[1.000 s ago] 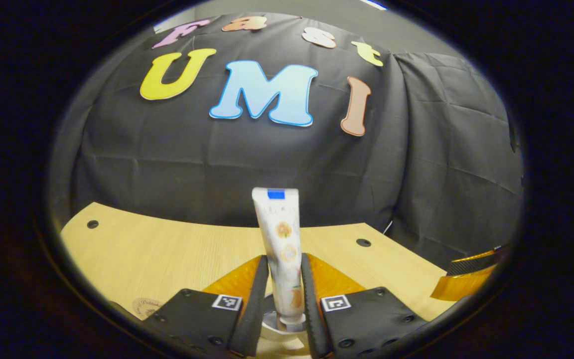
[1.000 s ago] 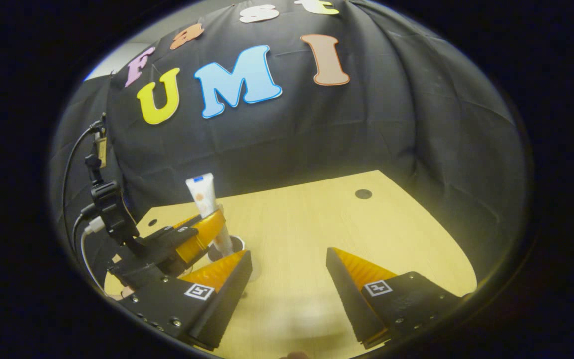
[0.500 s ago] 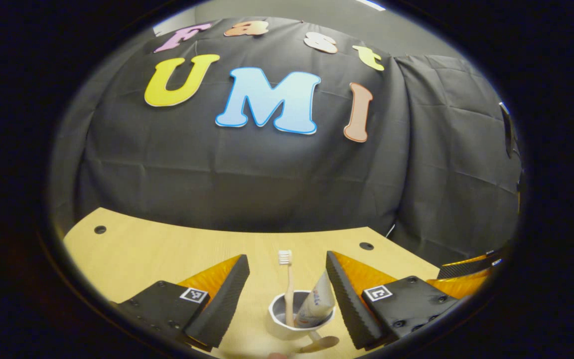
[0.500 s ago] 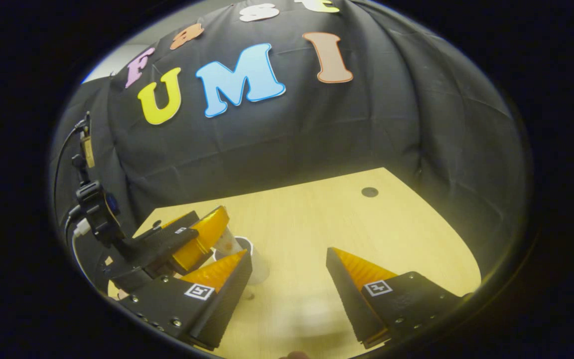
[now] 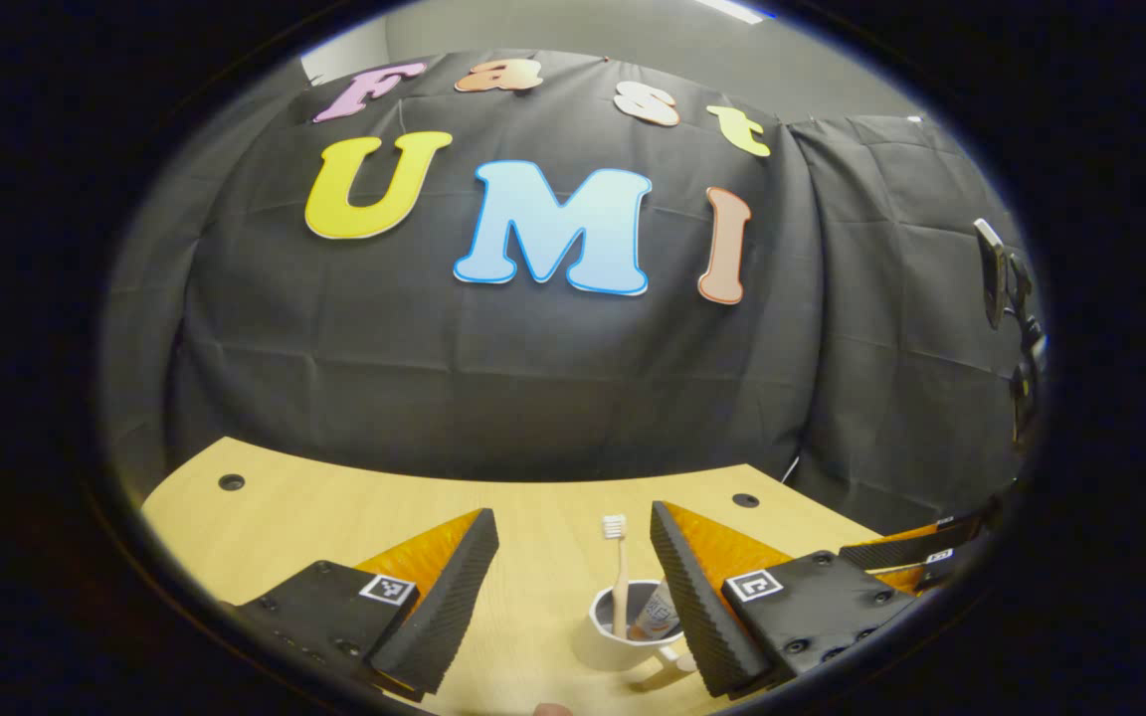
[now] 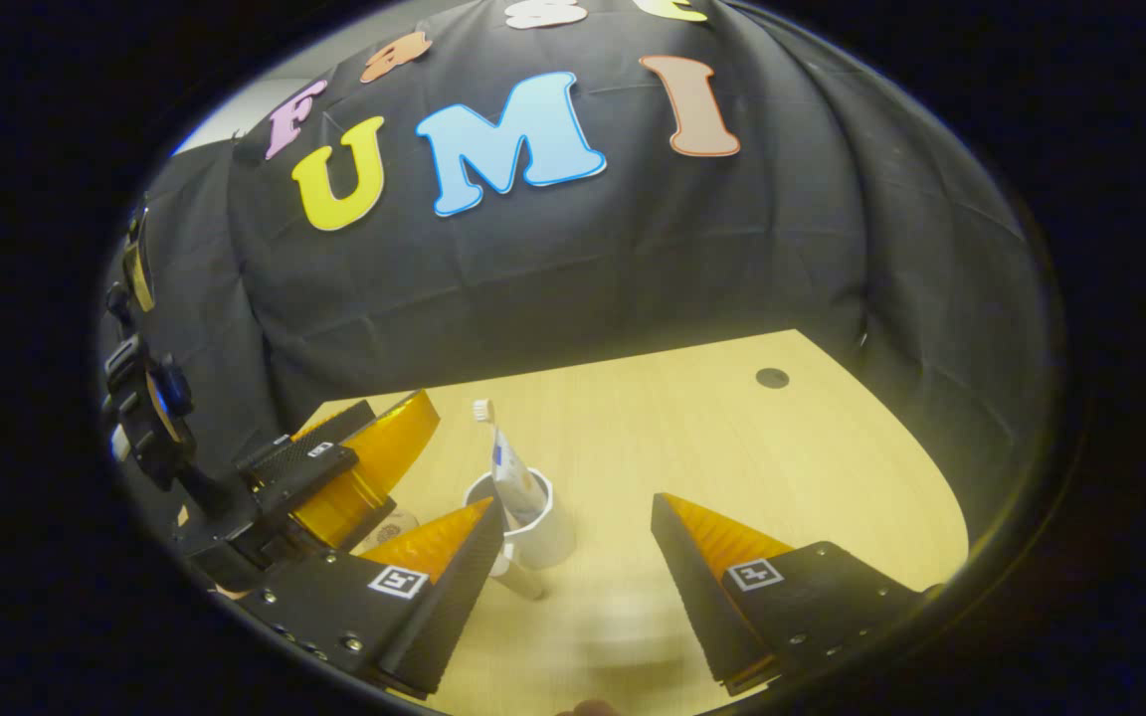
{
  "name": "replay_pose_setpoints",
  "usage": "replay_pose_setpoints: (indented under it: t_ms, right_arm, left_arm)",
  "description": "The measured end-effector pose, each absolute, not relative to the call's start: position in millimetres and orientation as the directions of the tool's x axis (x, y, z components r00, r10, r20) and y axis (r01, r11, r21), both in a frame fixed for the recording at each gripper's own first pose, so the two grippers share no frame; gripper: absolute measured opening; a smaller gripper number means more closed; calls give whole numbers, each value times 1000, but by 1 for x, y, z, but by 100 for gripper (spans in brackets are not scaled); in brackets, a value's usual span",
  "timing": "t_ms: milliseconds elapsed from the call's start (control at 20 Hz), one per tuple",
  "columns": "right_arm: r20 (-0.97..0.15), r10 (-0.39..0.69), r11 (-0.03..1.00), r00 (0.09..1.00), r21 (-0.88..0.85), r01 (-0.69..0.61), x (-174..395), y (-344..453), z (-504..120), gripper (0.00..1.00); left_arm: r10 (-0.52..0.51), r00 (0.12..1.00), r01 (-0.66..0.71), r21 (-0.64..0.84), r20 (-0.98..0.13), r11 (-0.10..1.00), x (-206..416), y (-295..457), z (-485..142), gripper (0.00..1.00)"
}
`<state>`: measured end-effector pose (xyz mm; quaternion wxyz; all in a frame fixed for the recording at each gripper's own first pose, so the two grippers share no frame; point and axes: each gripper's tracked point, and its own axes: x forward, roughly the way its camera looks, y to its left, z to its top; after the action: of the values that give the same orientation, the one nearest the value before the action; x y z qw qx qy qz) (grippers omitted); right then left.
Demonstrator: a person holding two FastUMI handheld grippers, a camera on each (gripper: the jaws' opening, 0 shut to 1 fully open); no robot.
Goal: Put the toothbrush and toothpaste on the desktop into the cup, then pick up the cup and place it on the coaster on the desktop.
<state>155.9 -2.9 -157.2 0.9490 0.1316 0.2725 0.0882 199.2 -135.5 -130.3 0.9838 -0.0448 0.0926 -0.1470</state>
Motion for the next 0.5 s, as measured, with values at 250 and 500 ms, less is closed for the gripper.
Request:
replay_pose_setpoints:
  t_ms: [250,500]
  right_arm:
    - [-514,257,950,818,288,-117,161,17,-161,93]
    - [-556,268,953,787,272,-132,163,38,-174,93]
  left_arm:
    - [-275,947,261,-106,-164,960,197,-115,-124,97]
    - [-242,956,229,-95,-163,969,193,-91,-120,99]
